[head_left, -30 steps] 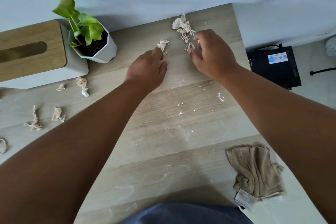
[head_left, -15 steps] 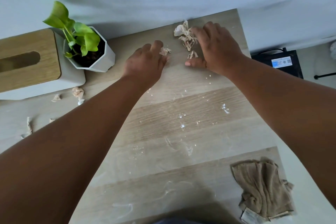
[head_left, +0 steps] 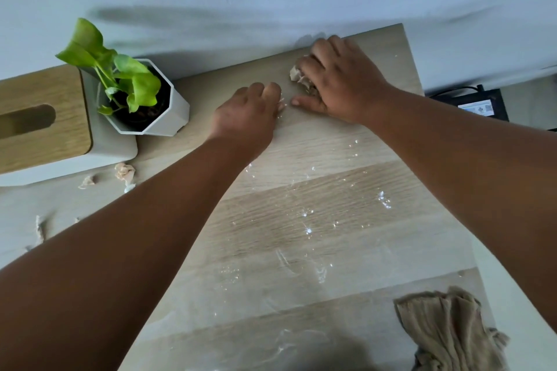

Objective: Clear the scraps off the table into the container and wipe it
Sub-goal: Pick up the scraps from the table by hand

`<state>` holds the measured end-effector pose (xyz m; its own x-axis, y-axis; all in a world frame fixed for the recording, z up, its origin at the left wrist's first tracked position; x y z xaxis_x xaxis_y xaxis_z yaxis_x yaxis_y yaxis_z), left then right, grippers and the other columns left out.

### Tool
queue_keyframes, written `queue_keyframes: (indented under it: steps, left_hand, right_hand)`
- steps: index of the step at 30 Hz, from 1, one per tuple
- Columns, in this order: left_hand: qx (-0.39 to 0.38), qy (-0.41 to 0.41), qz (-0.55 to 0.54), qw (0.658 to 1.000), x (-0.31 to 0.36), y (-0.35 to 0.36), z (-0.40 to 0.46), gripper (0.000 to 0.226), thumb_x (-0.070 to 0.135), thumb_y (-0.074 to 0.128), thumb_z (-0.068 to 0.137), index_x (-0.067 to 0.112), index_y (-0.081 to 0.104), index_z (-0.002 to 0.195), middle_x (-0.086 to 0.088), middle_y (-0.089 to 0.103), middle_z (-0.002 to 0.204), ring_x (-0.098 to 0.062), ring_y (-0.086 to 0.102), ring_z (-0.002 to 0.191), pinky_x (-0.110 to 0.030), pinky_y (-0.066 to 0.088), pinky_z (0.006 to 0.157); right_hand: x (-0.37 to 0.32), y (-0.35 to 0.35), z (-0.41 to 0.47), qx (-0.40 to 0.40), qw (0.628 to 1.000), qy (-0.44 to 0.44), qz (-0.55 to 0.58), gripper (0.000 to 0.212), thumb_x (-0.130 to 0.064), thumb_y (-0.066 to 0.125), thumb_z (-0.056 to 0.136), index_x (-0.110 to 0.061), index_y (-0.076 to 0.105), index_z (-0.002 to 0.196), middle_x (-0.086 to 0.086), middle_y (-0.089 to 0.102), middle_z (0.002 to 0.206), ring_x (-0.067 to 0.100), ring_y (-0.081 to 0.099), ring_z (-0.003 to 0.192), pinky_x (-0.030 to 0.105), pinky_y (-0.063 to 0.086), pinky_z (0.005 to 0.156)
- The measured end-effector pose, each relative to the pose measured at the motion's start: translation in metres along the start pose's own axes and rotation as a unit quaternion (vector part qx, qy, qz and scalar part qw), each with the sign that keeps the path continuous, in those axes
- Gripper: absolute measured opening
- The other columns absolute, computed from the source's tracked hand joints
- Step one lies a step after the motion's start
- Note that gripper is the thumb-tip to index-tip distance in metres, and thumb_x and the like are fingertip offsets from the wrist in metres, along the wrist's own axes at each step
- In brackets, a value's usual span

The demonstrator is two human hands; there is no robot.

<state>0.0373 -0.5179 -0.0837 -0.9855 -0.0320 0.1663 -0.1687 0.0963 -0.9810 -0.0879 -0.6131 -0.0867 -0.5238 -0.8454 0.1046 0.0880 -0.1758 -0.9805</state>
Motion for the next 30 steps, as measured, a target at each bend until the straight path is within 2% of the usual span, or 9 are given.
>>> queue_keyframes:
  steps: [5, 10, 13, 16, 19, 22, 26, 27, 30]
  left_hand:
    - [0.024, 0.003, -0.023, 0.999, -0.003, -0.003, 0.002, 0.032, 0.03, 0.039, 0.109, 0.003, 0.055, 0.116, -0.017, 0.062, 0.108, -0.038, 0.059, 0.097, -0.046, 0.048, 0.071]
    - [0.039, 0.017, -0.044, 0.998, 0.001, -0.011, -0.003, 0.026, 0.026, 0.041, 0.109, 0.004, 0.055, 0.111, -0.017, 0.062, 0.101, -0.038, 0.059, 0.09, -0.048, 0.051, 0.07]
    - [0.047, 0.05, -0.041, 0.997, 0.005, -0.016, -0.015, 0.025, 0.025, 0.043, 0.106, 0.005, 0.057, 0.101, -0.013, 0.059, 0.087, -0.036, 0.058, 0.079, -0.046, 0.051, 0.064]
    - [0.031, 0.06, -0.043, 0.997, 0.007, -0.02, -0.025, 0.017, 0.021, 0.05, 0.099, 0.006, 0.055, 0.092, -0.004, 0.042, 0.077, -0.03, 0.049, 0.069, -0.039, 0.043, 0.059]
    - [0.004, 0.063, -0.065, 0.996, 0.009, -0.023, -0.037, 0.015, 0.019, 0.05, 0.097, 0.014, 0.042, 0.087, -0.004, 0.041, 0.077, -0.025, 0.04, 0.068, -0.037, 0.035, 0.061]
    - [-0.02, 0.069, -0.087, 0.994, 0.013, -0.026, -0.052, 0.019, 0.018, 0.05, 0.1, 0.016, 0.035, 0.089, -0.007, 0.044, 0.079, -0.024, 0.042, 0.069, -0.036, 0.035, 0.065]
    - [-0.048, 0.042, -0.087, 0.994, 0.017, -0.029, -0.073, 0.008, 0.019, 0.046, 0.104, 0.015, 0.044, 0.098, -0.005, 0.051, 0.09, -0.023, 0.049, 0.08, -0.035, 0.037, 0.072]
    - [-0.051, 0.04, -0.087, 0.994, 0.018, -0.031, -0.08, 0.005, 0.018, 0.044, 0.105, 0.015, 0.048, 0.105, -0.005, 0.055, 0.098, -0.023, 0.051, 0.086, -0.036, 0.04, 0.075]
    - [-0.043, 0.071, -0.076, 0.994, 0.025, -0.038, -0.102, 0.026, 0.004, 0.04, 0.106, -0.001, 0.054, 0.128, -0.02, 0.058, 0.121, -0.035, 0.059, 0.107, -0.045, 0.048, 0.098]
  right_hand:
    - [-0.012, -0.005, -0.001, 0.013, 0.999, -0.032, -0.032, 0.051, -0.053, 0.048, 0.105, -0.005, 0.063, 0.099, 0.018, 0.063, 0.097, 0.037, 0.062, 0.092, 0.045, 0.046, 0.077]
    - [-0.017, -0.006, -0.001, -0.067, 0.998, 0.008, 0.008, 0.048, -0.047, 0.045, 0.105, -0.005, 0.069, 0.098, 0.02, 0.069, 0.093, 0.039, 0.065, 0.091, 0.046, 0.046, 0.079]
    - [-0.028, -0.01, -0.006, -0.07, 0.996, 0.019, 0.05, 0.04, -0.038, 0.052, 0.103, -0.003, 0.067, 0.092, 0.021, 0.07, 0.082, 0.039, 0.067, 0.078, 0.044, 0.048, 0.069]
    - [-0.041, -0.011, -0.015, -0.089, 0.991, 0.037, 0.096, 0.035, -0.035, 0.054, 0.103, -0.003, 0.063, 0.093, 0.02, 0.068, 0.077, 0.039, 0.066, 0.07, 0.039, 0.042, 0.058]
    - [-0.053, -0.013, -0.029, -0.1, 0.985, 0.065, 0.123, 0.031, -0.033, 0.055, 0.103, -0.002, 0.058, 0.1, 0.02, 0.066, 0.077, 0.04, 0.066, 0.067, 0.036, 0.036, 0.053]
    - [-0.061, -0.019, -0.042, -0.113, 0.976, 0.101, 0.153, 0.026, -0.033, 0.049, 0.104, -0.007, 0.051, 0.108, 0.019, 0.067, 0.083, 0.039, 0.066, 0.07, 0.036, 0.038, 0.054]
    - [-0.072, -0.036, -0.062, -0.104, 0.966, 0.134, 0.195, 0.023, -0.03, 0.044, 0.108, -0.008, 0.045, 0.113, 0.019, 0.066, 0.089, 0.039, 0.065, 0.072, 0.038, 0.043, 0.055]
    - [-0.074, -0.042, -0.067, -0.1, 0.961, 0.146, 0.212, 0.022, -0.03, 0.044, 0.109, -0.008, 0.045, 0.113, 0.019, 0.066, 0.09, 0.038, 0.064, 0.071, 0.04, 0.047, 0.056]
    - [-0.079, -0.052, -0.081, -0.111, 0.95, 0.179, 0.233, 0.025, -0.029, 0.041, 0.11, -0.008, 0.052, 0.114, 0.018, 0.068, 0.099, 0.038, 0.066, 0.082, 0.046, 0.055, 0.069]
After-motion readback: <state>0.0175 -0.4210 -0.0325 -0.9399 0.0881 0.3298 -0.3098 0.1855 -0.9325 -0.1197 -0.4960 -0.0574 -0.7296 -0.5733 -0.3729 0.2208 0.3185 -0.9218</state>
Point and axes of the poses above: each hand's wrist, its own z-axis towards the middle knuckle, its own y-axis out of the palm, x = y × z, the point moved 7 cm from there along z, towards the middle knuckle
